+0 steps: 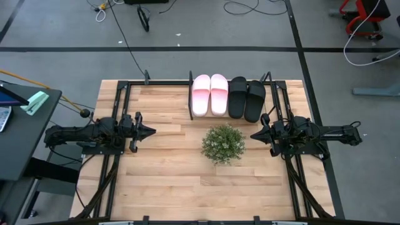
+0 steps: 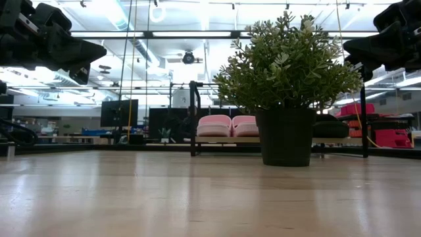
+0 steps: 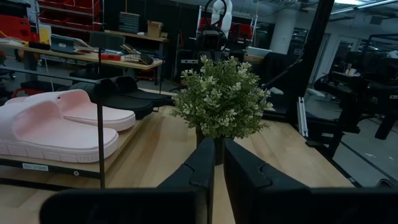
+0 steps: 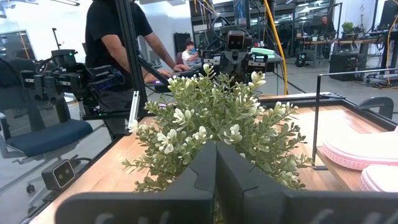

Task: Pick and place slides into the shelf
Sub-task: Return to Home Position

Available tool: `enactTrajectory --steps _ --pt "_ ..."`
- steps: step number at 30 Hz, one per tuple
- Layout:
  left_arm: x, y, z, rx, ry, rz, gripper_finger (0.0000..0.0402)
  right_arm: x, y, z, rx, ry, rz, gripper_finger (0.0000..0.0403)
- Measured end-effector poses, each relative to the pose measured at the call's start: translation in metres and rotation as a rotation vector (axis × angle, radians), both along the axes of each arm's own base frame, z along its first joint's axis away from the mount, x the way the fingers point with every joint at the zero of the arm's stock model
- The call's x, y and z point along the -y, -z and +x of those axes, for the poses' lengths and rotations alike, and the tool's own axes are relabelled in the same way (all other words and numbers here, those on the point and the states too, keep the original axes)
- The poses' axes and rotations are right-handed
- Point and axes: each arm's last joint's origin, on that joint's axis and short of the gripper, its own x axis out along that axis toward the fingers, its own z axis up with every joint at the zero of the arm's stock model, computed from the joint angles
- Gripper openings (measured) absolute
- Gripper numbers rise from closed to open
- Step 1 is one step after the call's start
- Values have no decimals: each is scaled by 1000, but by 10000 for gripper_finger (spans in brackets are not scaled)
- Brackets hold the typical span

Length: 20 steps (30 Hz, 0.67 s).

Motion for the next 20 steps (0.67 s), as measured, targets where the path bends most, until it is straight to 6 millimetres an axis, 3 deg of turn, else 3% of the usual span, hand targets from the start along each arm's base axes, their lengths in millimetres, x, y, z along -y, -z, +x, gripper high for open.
enactTrajectory --steps 20 --pt "0 0 0 0 0 0 25 0 0 0 0 0 0 10"
